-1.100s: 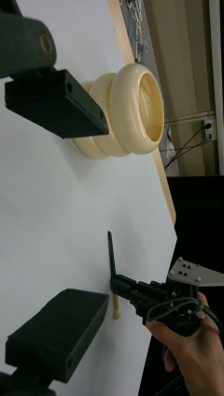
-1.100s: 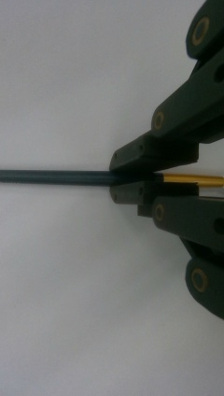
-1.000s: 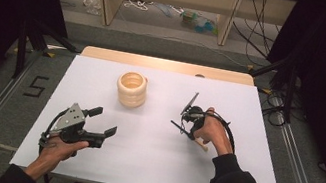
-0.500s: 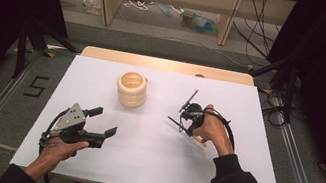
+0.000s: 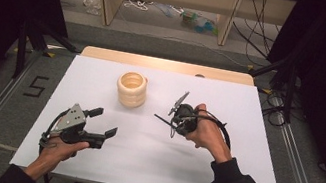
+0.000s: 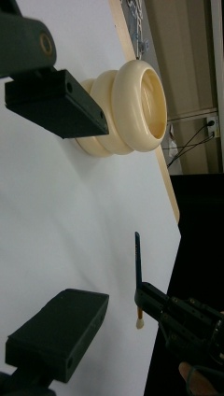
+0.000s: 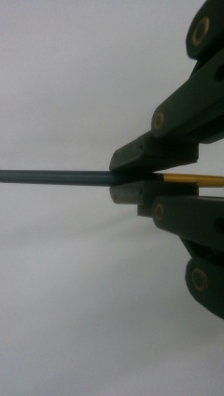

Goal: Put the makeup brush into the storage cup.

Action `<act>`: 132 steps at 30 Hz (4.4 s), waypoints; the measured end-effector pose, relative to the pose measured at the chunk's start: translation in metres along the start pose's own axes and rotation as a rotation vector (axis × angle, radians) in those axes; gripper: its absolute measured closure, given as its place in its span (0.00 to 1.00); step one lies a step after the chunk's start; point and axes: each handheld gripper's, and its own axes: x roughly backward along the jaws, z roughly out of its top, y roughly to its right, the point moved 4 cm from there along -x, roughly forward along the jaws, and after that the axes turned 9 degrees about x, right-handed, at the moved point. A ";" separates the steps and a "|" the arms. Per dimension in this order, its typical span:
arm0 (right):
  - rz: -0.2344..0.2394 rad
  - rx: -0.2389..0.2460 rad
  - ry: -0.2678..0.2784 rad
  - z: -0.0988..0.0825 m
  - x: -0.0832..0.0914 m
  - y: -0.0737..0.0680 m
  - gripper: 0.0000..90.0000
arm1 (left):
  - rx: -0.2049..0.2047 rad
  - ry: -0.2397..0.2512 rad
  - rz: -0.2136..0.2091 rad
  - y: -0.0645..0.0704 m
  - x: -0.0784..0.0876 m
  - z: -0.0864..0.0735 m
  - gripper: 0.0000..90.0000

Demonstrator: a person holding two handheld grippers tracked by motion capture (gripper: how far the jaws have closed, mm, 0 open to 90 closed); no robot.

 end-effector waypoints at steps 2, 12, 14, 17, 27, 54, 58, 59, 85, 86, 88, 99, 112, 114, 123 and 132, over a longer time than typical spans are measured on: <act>-0.014 0.020 0.022 0.003 0.003 -0.004 0.92 | 0.000 -0.003 0.000 0.000 0.000 0.000 0.17; -0.045 0.166 0.049 0.021 0.014 -0.027 0.92 | 0.014 -0.006 -0.003 -0.001 -0.001 -0.001 0.17; -0.046 0.187 0.050 0.025 0.015 -0.032 0.92 | 0.009 -0.011 -0.005 0.000 -0.002 -0.001 0.17; -0.038 0.213 0.056 0.030 0.015 -0.038 0.92 | 0.009 -0.014 -0.007 0.000 -0.002 -0.001 0.17; -0.030 0.276 0.056 0.040 0.014 -0.053 0.92 | 0.003 -0.021 -0.017 0.001 -0.003 -0.002 0.17; 0.010 0.339 0.035 0.046 0.010 -0.069 0.92 | -0.020 -0.104 -0.117 0.018 -0.009 -0.003 0.18; 0.013 0.354 0.033 0.048 0.010 -0.071 0.92 | -0.040 -0.152 -0.154 0.024 -0.011 -0.003 0.18; 0.022 0.344 0.023 0.048 0.011 -0.073 0.92 | -0.044 -0.167 -0.158 0.026 -0.011 -0.003 0.18; 0.032 0.453 0.045 0.055 0.008 -0.081 0.92 | -0.154 -0.520 -0.263 0.045 -0.044 0.005 0.35; 0.029 0.462 0.044 0.055 0.008 -0.080 0.92 | -0.146 -0.520 -0.269 0.045 -0.045 0.005 0.35; 0.030 0.442 0.033 0.054 0.009 -0.081 0.92 | -0.166 -0.536 -0.286 0.044 -0.046 0.006 0.38; 0.029 0.453 0.038 0.055 0.007 -0.083 0.92 | -0.136 -0.568 -0.336 0.047 -0.051 0.005 0.51; 0.035 0.492 0.037 0.058 0.005 -0.085 0.92 | -0.146 -0.601 -0.407 0.054 -0.057 0.001 0.67; 0.036 0.490 0.033 0.058 0.005 -0.087 0.92 | -0.144 -0.612 -0.409 0.053 -0.056 0.001 0.69; 0.036 0.495 0.046 0.060 0.005 -0.089 0.92 | -0.139 -0.631 -0.433 0.053 -0.055 -0.001 0.75; 0.048 0.519 0.052 0.061 0.005 -0.090 0.92 | -0.132 -0.655 -0.451 0.052 -0.056 -0.003 0.80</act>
